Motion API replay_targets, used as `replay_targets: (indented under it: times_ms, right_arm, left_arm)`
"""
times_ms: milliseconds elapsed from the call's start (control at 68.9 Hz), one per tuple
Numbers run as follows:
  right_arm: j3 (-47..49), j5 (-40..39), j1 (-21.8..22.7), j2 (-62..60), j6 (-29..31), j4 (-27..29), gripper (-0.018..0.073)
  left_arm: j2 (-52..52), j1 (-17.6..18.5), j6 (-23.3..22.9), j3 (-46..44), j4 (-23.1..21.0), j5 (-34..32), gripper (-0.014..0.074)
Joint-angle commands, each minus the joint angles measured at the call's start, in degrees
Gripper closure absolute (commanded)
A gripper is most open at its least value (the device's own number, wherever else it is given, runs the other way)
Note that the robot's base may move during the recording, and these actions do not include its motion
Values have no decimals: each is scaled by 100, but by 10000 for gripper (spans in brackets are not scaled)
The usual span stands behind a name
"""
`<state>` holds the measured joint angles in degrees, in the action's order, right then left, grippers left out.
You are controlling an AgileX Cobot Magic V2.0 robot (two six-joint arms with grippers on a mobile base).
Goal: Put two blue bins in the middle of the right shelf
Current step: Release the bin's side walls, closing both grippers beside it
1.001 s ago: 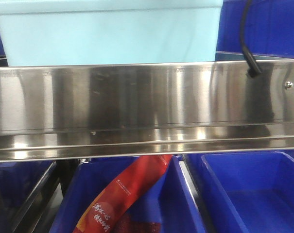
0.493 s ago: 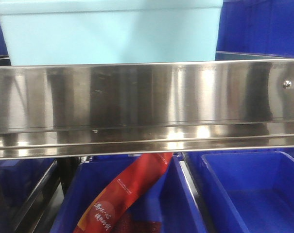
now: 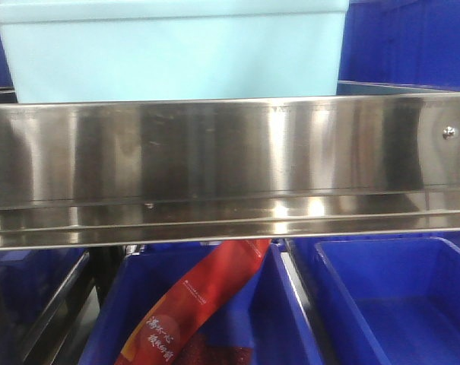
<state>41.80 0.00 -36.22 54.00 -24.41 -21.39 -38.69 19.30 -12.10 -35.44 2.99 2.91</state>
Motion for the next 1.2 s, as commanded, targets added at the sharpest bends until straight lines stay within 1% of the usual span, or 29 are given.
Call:
replay_targets:
  times_ms: [0, 160, 276, 769, 842, 856, 900, 929, 958, 1001, 1074, 1103, 1190]
  right_arm:
    - [-128, -89, 4, -348, 40, -52, 726]
    - [-128, -135, 4, -929, 40, -52, 726]
    - [-128, -190, 4, -1220, 40, -52, 726]
    - [-131, -157, 4, -1470, 40, -52, 726]
    - [-205, -220, 114, -1620, 74, 19, 726]
    - [-265, -249, 164, -1648, 122, 77, 726]
    - [-468, -332, 310, -1757, 543, 353, 726]
    - [-605, -360, 438, -1833, 1018, 564, 726]
    - [-785, -358, 624, -1946, 1489, 858, 726]
    - [-1035, -358, 946, -2118, 2032, 1215, 726]
    - [-1436, -348, 1404, -2444, 2773, 1711, 726]
    - [-1598, -347, 1548, -2589, 2895, 1843, 726]
    - [-2037, -307, 2032, -2972, 2912, 2139, 726]
  left_arm:
    - [361, 3, 14, 241, 43, -225, 707]
    - [848, 3, 14, 323, 43, -82, 707]
    - [976, -8, 14, 323, 43, -134, 707]
    - [976, -8, 14, 323, 43, -145, 707]
    - [976, -8, 14, 323, 43, -145, 707]
    - [976, -8, 14, 323, 43, -145, 707]
    - [976, -8, 14, 323, 43, -145, 707]
    - [976, -8, 14, 323, 43, -145, 707]
    - [976, -8, 14, 323, 43, -145, 707]
    - [976, -8, 14, 323, 43, -145, 707]
    - [976, -8, 14, 323, 43, -145, 707]
    - [976, -8, 14, 323, 43, -145, 707]
    - [976, -8, 14, 323, 43, -145, 707]
